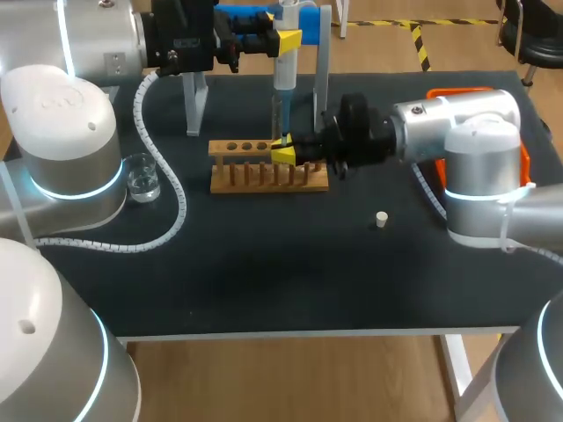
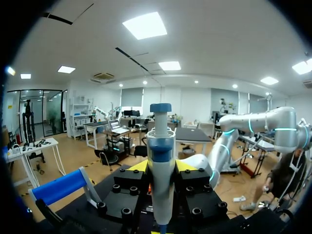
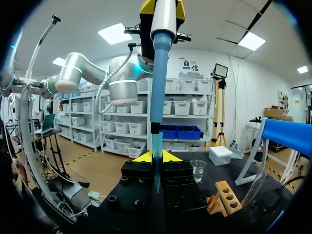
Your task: Invert the test tube, pick up the pipette, mount the tip to pipette, aspirate from beaker and dispense into the tube, eject the tip, return the pipette, and cap with the stopper.
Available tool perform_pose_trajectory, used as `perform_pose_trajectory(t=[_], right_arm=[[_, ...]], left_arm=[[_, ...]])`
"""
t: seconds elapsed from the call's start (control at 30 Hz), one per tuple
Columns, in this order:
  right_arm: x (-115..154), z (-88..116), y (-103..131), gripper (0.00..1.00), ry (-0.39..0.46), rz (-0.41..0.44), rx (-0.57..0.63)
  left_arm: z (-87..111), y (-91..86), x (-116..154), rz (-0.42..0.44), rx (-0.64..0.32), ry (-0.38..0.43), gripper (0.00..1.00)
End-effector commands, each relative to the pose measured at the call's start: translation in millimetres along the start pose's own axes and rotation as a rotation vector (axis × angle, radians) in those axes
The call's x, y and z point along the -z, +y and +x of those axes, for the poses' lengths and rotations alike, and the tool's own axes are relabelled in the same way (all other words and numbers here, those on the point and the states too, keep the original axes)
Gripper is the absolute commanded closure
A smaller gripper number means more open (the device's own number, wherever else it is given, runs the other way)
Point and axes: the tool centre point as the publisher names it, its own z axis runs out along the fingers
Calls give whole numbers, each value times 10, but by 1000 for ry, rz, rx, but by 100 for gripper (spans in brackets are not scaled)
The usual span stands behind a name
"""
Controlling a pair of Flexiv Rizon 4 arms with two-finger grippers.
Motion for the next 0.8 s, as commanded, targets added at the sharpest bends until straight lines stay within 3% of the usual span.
perform_pose_trajectory(t=[0.03,0.8], right_arm=[[-2,12,22,100,2,-1,1],[29,45,49,100,-3,-7,0]], left_arm=[[2,13,6,-1,1,1,100],[2,13,6,-1,1,1,100]])
